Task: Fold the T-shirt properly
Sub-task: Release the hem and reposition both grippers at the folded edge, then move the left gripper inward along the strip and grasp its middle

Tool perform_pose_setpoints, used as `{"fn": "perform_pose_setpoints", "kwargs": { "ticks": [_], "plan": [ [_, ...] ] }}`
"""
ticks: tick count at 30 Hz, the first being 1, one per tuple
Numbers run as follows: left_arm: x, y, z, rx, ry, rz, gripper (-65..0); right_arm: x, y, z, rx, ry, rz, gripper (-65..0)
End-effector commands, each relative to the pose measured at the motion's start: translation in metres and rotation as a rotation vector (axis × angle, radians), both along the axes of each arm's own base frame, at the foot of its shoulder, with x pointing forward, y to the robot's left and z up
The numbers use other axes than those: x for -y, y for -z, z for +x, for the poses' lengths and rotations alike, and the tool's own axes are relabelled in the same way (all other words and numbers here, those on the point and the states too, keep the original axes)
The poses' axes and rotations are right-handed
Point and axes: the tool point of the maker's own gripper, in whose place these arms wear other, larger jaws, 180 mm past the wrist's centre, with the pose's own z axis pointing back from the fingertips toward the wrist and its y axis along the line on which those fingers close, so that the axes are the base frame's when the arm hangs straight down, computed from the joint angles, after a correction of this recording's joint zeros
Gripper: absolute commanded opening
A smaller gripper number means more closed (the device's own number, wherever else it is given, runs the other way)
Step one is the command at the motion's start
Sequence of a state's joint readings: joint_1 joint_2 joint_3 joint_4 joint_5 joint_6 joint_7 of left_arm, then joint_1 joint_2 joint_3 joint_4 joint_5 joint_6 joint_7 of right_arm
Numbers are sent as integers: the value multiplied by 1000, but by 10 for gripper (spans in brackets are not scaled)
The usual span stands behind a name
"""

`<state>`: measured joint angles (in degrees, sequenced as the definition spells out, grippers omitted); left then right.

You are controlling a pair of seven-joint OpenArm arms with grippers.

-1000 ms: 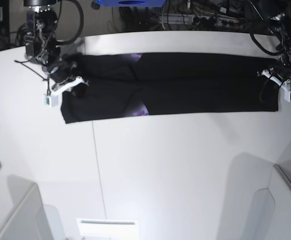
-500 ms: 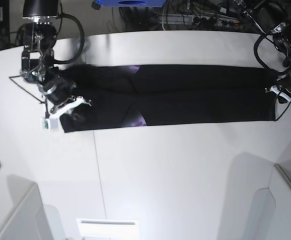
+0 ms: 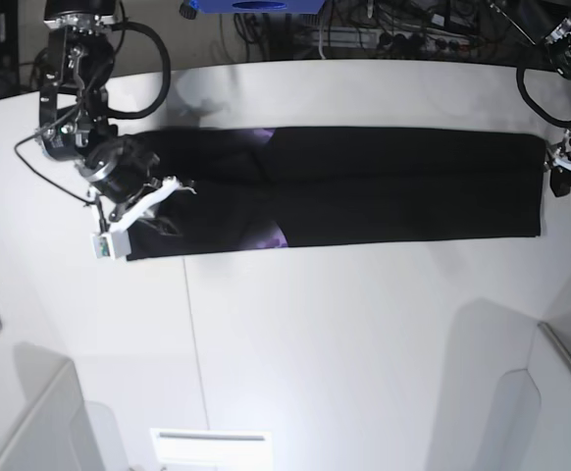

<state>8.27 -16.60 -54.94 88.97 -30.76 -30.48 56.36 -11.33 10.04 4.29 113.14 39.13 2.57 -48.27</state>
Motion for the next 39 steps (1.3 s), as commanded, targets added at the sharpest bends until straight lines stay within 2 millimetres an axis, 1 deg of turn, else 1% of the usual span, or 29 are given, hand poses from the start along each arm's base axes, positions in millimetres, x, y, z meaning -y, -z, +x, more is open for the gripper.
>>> {"fn": "perform_pose_setpoints", "kwargs": {
  "ticks": [1,3,4,5,6,8,10,12,14,15,17,22,24,27,29,31,33,36,38,39],
  "plan": [
    [-9,-10,6,39,0,19,-191,-2,-14,7,54,-5,12,-650],
    [-5,5,7,24,-1,-19,-100,-9,-13,6,50,-24,16,-650],
    [-1,12,10,15,12,-32,-81,-11,-12,5,49,-32,17,-650],
    [-1,14,17,16,27,-34,-81,-13,-12,4,47,-38,18,-650],
    [3,20,20,11,37,-45,-81,-13,-12,4,47,-38,18,-650],
    [10,37,21,-8,47,-79,-82,-14,-12,5,47,-36,20,-650],
    [17,44,30,-4,57,-101,-82,-14,-12,5,47,-36,20,-650],
    [22,53,33,-17,61,-126,-82,-14,-12,4,45,-36,20,-650],
    [27,63,31,-40,65,-150,-91,-14,-9,1,37,-36,20,-650],
    [30,66,31,-48,72,-154,-115,-14,-9,0,34,-36,21,-650],
    [34,71,31,-61,84,-162,-207,-14,-7,-2,30,-36,21,-650],
    [36,72,31,-65,88,-164,-533,-14,-5,-4,22,-36,21,-650],
    [35,70,32,-58,88,-158,-645,-14,-5,-4,23,-36,21,-650],
    [32,66,33,-54,87,-149,-650,-14,-4,-4,20,-35,21,-650],
    [24,58,35,-48,94,-119,-650,-13,-3,-6,15,-34,21,-650],
    [22,49,37,-35,107,-93,-650,-13,-3,-6,15,-32,20,-650],
    [23,35,43,-7,126,-56,-650,-13,-2,-6,13,-32,20,-650],
    [22,25,40,-20,146,19,-650,-13,-2,-6,13,-32,20,-650],
    [19,15,40,-35,154,98,-650,-13,-2,-6,13,-32,20,-650],
    [23,12,39,-37,162,122,-650,-13,-2,-6,13,-32,20,-650]
  ]
}}
